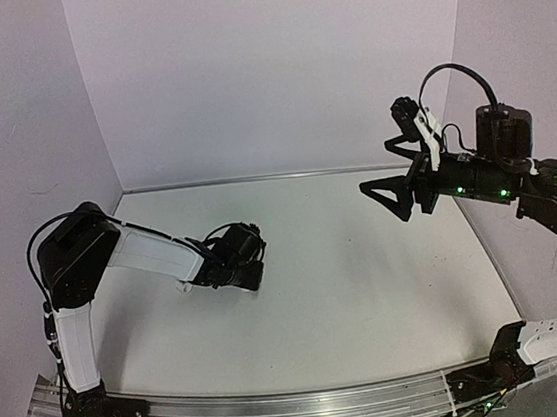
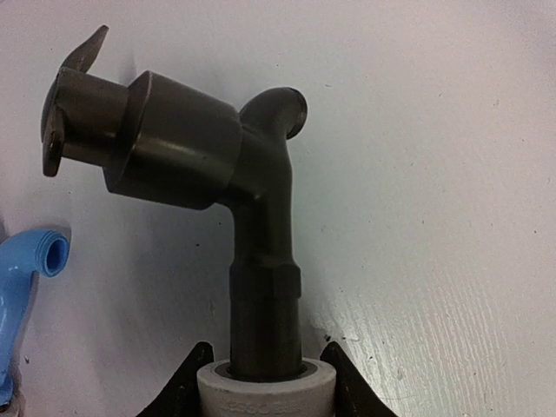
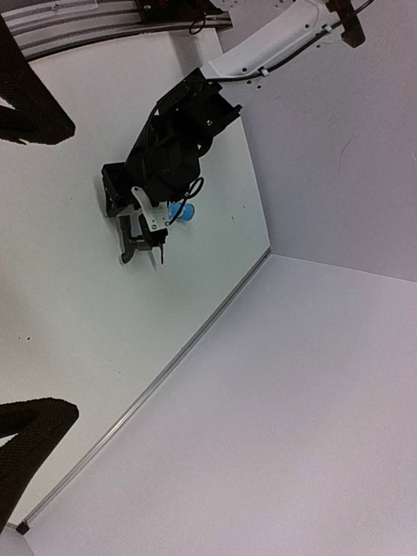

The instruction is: Install the water faucets

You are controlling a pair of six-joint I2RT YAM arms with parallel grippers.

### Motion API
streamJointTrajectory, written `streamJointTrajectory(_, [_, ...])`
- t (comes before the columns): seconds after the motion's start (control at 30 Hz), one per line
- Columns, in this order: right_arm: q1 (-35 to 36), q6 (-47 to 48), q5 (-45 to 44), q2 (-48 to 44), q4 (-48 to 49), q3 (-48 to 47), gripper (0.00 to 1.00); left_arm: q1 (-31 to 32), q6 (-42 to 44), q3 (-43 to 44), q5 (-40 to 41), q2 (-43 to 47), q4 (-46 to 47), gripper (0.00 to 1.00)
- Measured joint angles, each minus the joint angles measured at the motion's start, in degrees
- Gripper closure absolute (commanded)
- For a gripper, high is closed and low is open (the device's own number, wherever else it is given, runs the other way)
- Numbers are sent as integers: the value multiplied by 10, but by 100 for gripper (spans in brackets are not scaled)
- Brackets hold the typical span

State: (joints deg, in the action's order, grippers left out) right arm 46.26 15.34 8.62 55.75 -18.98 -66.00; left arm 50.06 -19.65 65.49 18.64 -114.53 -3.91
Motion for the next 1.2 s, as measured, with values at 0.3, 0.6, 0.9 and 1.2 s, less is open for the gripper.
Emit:
streamJointTrajectory(0.3, [0, 6, 9, 0, 0, 0, 2, 0, -13, 0, -1, -11, 27, 62])
streamJointTrajectory(0.6, [0, 9, 14, 0, 0, 0, 2, 0, -18, 2, -15, -11, 29, 34])
streamJointTrajectory(0.9, [0, 9, 16, 2, 0, 0, 2, 0, -17, 18, -25, -7, 13, 2])
streamJointTrajectory(1.2, [0, 6, 14, 8, 0, -3, 2, 0, -12, 57, -17, 44, -67, 0])
